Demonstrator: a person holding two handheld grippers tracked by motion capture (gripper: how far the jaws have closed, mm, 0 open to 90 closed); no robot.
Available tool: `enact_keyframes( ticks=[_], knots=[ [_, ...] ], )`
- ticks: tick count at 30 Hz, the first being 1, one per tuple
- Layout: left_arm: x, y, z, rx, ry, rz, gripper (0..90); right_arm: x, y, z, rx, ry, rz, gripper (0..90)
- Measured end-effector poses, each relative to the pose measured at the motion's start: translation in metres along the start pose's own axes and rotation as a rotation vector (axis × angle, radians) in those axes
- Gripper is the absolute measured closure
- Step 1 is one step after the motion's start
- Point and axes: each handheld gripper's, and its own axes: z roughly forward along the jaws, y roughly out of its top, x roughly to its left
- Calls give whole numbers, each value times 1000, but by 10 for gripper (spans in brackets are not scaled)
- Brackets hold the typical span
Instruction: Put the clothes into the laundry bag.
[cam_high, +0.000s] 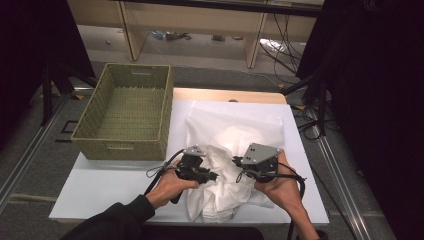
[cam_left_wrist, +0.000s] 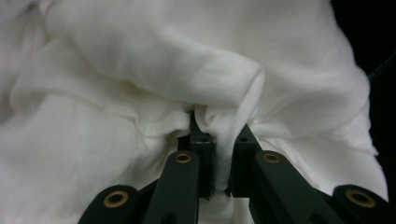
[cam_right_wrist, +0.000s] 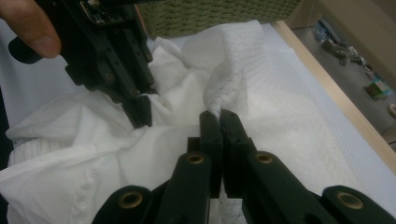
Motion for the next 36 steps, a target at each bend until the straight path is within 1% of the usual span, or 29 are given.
enact_keyframes(
  ticks=[2, 3, 4, 5, 6, 8, 11, 12, 13, 14, 16, 17, 18, 19, 20, 21, 22, 23, 24, 25, 26, 27, 28, 29, 30, 31, 32, 34, 36],
  knots=[
    [-5, 9, 3, -29, -3, 3, 834, 2, 4, -4, -12, -4, -3, 900],
    [-6, 14, 6, -30, 3, 7, 834, 2, 7, -7, -20, -3, -3, 900],
    [-6, 18, 8, -34, 14, 6, 834, 4, 9, -10, -34, 0, 12, 900],
    [-5, 22, 11, -50, 22, -3, 834, 4, 11, -13, -42, 3, 13, 900],
    [-2, 26, 14, -69, 31, -13, 834, 5, 13, -16, -47, 2, 4, 900],
    [9, 29, 23, -73, 58, -42, 831, 6, 15, -18, -57, -1, 0, 900],
    [27, 20, 37, -66, 96, -108, 816, 8, 14, -15, -44, 16, 8, 900],
    [29, 16, 38, -70, 90, -119, 805, 7, 12, -12, -36, 16, 12, 900],
    [27, 13, 37, -78, 89, -119, 786, 6, 8, -9, -29, 16, 10, 900],
    [26, 13, 34, -77, 85, -123, 752, 5, 5, -7, -20, 22, 25, 900],
    [19, 15, 20, -54, 73, -115, 635, 2, 1, -5, -20, 22, 35, 900],
    [16, 15, 13, -46, 82, -98, 564, 2, 1, -3, -18, 22, 42, 900],
    [13, 15, 5, -44, 106, -75, 491, 1, 1, -3, -19, 19, 39, 900],
    [10, 13, -3, -45, 143, -48, 432, 0, 0, -3, -19, 19, 37, 900],
    [10, 12, -9, -52, 185, -25, 372, 0, 0, -3, -17, 16, 32, 900],
    [12, 10, -17, -47, 247, 15, 319, 0, 0, -3, -19, 19, 34, 900],
    [16, 7, -22, -55, 297, 2, 251, 0, 0, -3, -18, 27, 46, 900],
    [21, 5, -24, -42, 310, 0, 214, 0, 1, -3, -19, 26, 46, 900],
    [28, 3, -24, -38, 305, -2, 239, 0, 1, -3, -17, 15, 32, 900],
    [34, 1, -22, -25, 296, -26, 251, 1, 2, -2, -17, 26, 37, 900],
    [39, 0, -19, -12, 298, -39, 248, 2, 2, -1, -14, 25, 37, 900],
    [42, -3, -13, -6, 312, -54, 247, 3, 3, 0, -13, 30, 43, 900],
    [47, -4, -7, 9, 313, -46, 241, 3, 3, 0, -13, 33, 43, 900],
    [50, -5, -3, 11, 309, -53, 221, 3, 2, 1, -10, 36, 46, 900],
    [53, -5, 2, -1, 282, -93, 210, 2, 2, 1, -12, 33, 39, 900],
    [54, -5, 4, -7, 259, -107, 237, 1, 1, 2, -8, 29, 29, 900],
    [53, -6, 8, -20, 228, -124, 305, 2, 1, 3, -10, 35, 39, 900],
    [49, -5, 10, -11, 186, -127, 530, 0, -1, 4, -10, 33, 42, 900],
    [36, -3, 8, -27, 153, -70, 713, -1, -3, 4, -9, 33, 53, 900]
  ],
)
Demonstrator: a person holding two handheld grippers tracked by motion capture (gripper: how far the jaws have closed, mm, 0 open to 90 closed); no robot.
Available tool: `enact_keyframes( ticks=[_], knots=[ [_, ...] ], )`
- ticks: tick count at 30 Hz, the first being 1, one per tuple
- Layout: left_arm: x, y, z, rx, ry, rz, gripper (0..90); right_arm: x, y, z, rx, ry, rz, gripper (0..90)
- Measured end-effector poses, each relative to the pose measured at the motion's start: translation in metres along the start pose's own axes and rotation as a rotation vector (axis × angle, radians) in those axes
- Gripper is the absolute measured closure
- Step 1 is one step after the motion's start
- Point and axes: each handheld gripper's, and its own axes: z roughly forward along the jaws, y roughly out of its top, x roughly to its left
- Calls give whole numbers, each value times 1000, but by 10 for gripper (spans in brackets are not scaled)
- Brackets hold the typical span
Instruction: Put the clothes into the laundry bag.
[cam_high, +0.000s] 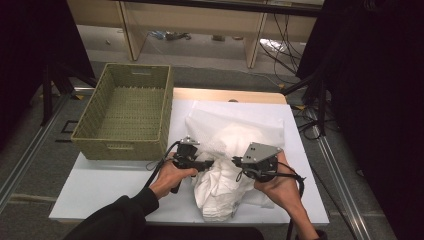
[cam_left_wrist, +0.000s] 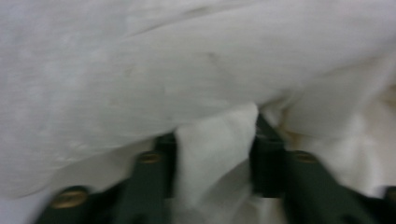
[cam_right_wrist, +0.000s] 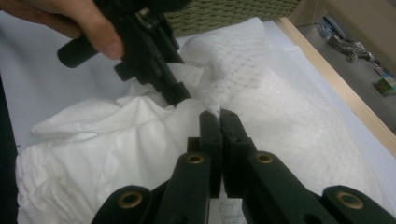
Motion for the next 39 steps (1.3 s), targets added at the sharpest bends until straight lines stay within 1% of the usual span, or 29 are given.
enact_keyframes(
  ticks=[1, 3, 5, 7, 9, 10, 11, 12, 13, 14, 16, 18, 19, 20, 22, 24, 25, 26, 27, 28, 29, 30, 31, 32, 34, 35, 36, 37, 39],
  knots=[
    [-6, 2, -1, -3, -28, 7, 758, 0, -1, 0, -4, -3, 8, 900],
    [-17, 6, -1, -17, -67, 28, 781, -2, 0, -1, -10, -11, 2, 900],
    [-27, 12, 1, -28, -76, 45, 786, -1, 1, -3, -12, -12, 2, 900],
    [-29, 21, 4, -42, -53, 55, 790, 0, 4, -5, -19, -11, -6, 900],
    [-20, 29, 7, -69, -28, 8, 794, 1, 6, -8, -25, -3, -14, 900],
    [-13, 32, 10, -80, 12, 0, 795, 2, 7, -10, -26, -4, -14, 900],
    [-13, 32, 10, -80, 12, 0, 794, 3, 7, -11, -27, 4, -22, 900],
    [4, 34, 17, -94, 73, -44, 792, 5, 8, -12, -28, 18, -25, 900],
    [9, 33, 20, -90, 73, -80, 789, 6, 9, -12, -27, 17, -24, 900],
    [15, 31, 22, -78, 46, -118, 778, 6, 9, -12, -26, 14, -28, 900],
    [15, 29, 20, -63, 27, -118, 708, 5, 7, -10, -19, 10, -28, 900],
    [11, 29, 12, -31, 13, -123, 568, 3, 3, -7, -14, 18, -13, 900],
    [11, 29, 12, -31, 13, -123, 518, 3, 3, -7, -14, 18, -13, 900],
    [5, 30, -1, -5, -2, -89, 472, 1, 2, -6, -15, 14, -6, 900],
    [-3, 28, -13, 15, -14, -52, 404, 0, 1, -7, -18, 7, -7, 900],
    [-12, 21, -27, 35, -84, -57, 309, -2, 2, -8, -21, 4, -1, 900],
    [-18, 17, -32, 50, -110, -36, 277, -2, 2, -9, -21, 8, 6, 900],
    [-24, 12, -35, 62, -112, 1, 257, -3, 1, -9, -17, -2, 2, 900],
    [-24, 12, -35, 62, -112, 1, 229, -3, 1, -9, -17, -2, 2, 900],
    [-34, 2, -35, 92, -123, 57, 199, -2, 1, -8, -17, 5, 7, 900],
    [-38, -4, -33, 113, -134, 95, 195, -2, 2, -7, -15, 8, 7, 900],
    [-40, -7, -29, 117, -139, 111, 193, -1, 2, -7, -17, 5, 6, 900],
    [-42, -12, -24, 138, -146, 107, 178, -1, 2, -6, -15, 5, 5, 900],
    [-43, -15, -17, 158, -134, 108, 166, -1, 2, -6, -13, 3, -7, 900],
    [-44, -20, 3, 181, -95, 100, 165, 0, 3, -5, -13, 8, 1, 900],
    [-41, -19, 8, 218, -87, 116, 171, 0, 3, -4, -14, 11, 4, 900],
    [-39, -18, 12, 234, -97, 119, 219, 0, 2, -4, -11, 11, -1, 900],
    [-40, -16, 17, 195, -106, 96, 343, 0, 2, -4, -12, 13, 0, 900],
    [-42, -11, 17, 166, -96, 70, 579, 1, 1, -4, -9, 18, 3, 900]
  ],
)
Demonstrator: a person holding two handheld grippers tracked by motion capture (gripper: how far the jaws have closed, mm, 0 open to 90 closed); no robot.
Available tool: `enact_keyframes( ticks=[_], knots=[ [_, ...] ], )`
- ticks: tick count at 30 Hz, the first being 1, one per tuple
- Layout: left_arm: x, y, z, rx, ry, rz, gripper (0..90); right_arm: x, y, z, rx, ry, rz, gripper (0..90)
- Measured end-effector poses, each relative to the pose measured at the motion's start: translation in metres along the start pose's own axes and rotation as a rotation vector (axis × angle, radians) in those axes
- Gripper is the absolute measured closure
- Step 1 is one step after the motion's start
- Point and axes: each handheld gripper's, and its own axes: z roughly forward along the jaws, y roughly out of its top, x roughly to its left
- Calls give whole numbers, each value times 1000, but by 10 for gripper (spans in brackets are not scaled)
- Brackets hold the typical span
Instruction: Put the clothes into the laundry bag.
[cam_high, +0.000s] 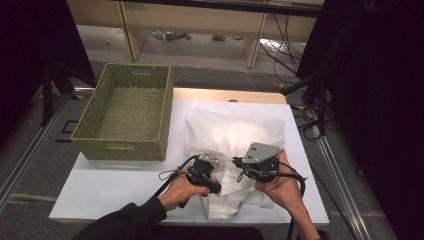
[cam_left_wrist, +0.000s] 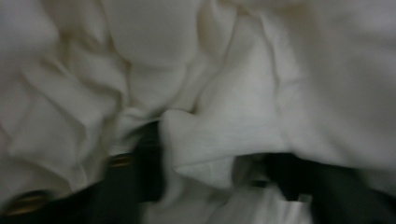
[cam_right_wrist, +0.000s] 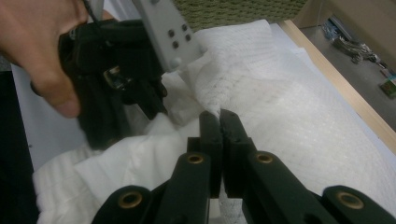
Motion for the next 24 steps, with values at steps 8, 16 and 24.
enact_keyframes(
  ticks=[8, 16, 24],
  knots=[
    [4, 40, -27, -206, 57, -35, 746, 2, 7, -13, -32, -2, -3, 900],
    [48, 41, 10, -245, 132, -231, 702, 1, -1, -5, 0, 13, 4, 900],
    [34, 26, -27, -155, 65, -116, 370, -8, -11, -3, 16, -6, 25, 900]
  ],
)
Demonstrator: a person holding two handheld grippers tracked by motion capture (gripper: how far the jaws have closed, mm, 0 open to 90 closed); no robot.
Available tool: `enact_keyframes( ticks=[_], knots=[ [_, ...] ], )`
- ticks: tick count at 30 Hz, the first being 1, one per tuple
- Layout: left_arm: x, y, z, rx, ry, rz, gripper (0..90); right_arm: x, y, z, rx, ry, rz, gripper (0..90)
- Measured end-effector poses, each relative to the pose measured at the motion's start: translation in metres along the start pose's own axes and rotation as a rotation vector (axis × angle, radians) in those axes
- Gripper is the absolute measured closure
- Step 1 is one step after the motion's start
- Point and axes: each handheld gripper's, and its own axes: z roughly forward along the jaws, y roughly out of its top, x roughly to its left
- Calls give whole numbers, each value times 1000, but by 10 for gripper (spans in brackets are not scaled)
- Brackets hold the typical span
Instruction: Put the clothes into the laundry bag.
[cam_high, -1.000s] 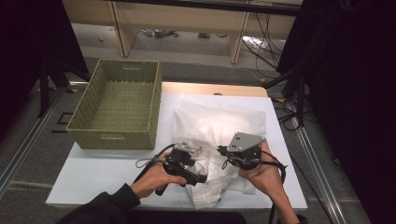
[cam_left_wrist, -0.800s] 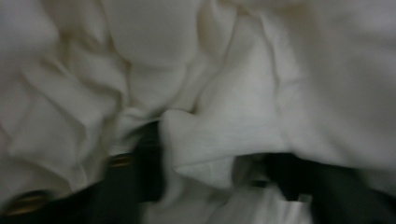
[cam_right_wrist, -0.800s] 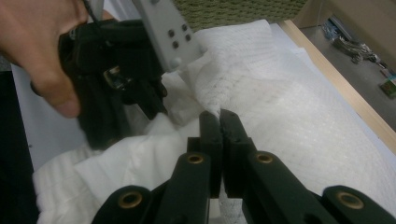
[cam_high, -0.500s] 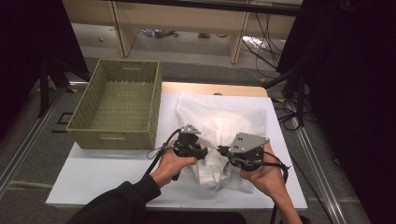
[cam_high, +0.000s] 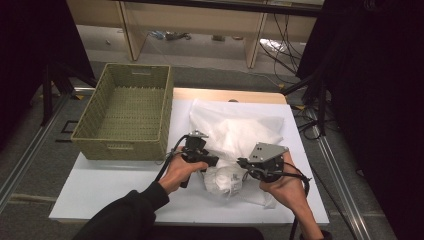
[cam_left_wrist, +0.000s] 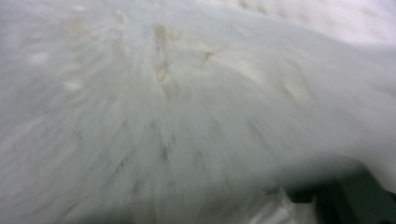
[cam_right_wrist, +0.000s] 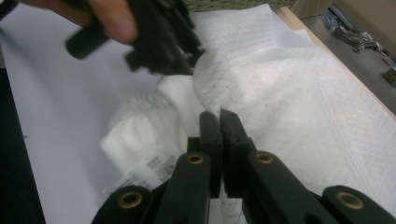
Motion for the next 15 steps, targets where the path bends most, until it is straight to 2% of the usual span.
enact_keyframes(
  ticks=[2, 3, 5, 7, 9, 10, 11, 12, 13, 15],
  knots=[
    [0, -5, -9, 20, -27, 6, 324, -1, -1, -1, 0, 2, 9, 900],
    [-1, -10, -16, 17, -19, 10, 298, 0, -1, 0, 1, 1, 10, 900],
    [-6, -16, -23, 36, -25, 52, 256, 0, 0, 1, 5, -1, 2, 900],
    [-16, -25, -26, 77, -64, 129, 221, 1, 1, 1, 8, 4, 7, 900],
    [-24, -32, -20, 126, -90, 206, 213, 1, 2, 2, 6, 3, 5, 900],
    [-26, -34, -17, 137, -94, 226, 202, 1, 1, 2, 7, 1, 4, 900],
    [-29, -36, -9, 140, -76, 212, 194, 1, 1, 2, 8, 0, 6, 900],
    [-29, -37, -3, 144, -75, 215, 192, 2, 1, 2, 10, -1, 10, 900],
    [-29, -37, 3, 148, -69, 234, 183, 2, 1, 3, 7, 4, 9, 900],
    [-29, -37, 9, 148, -71, 230, 204, 2, 0, 3, 10, 2, 5, 900]
  ],
)
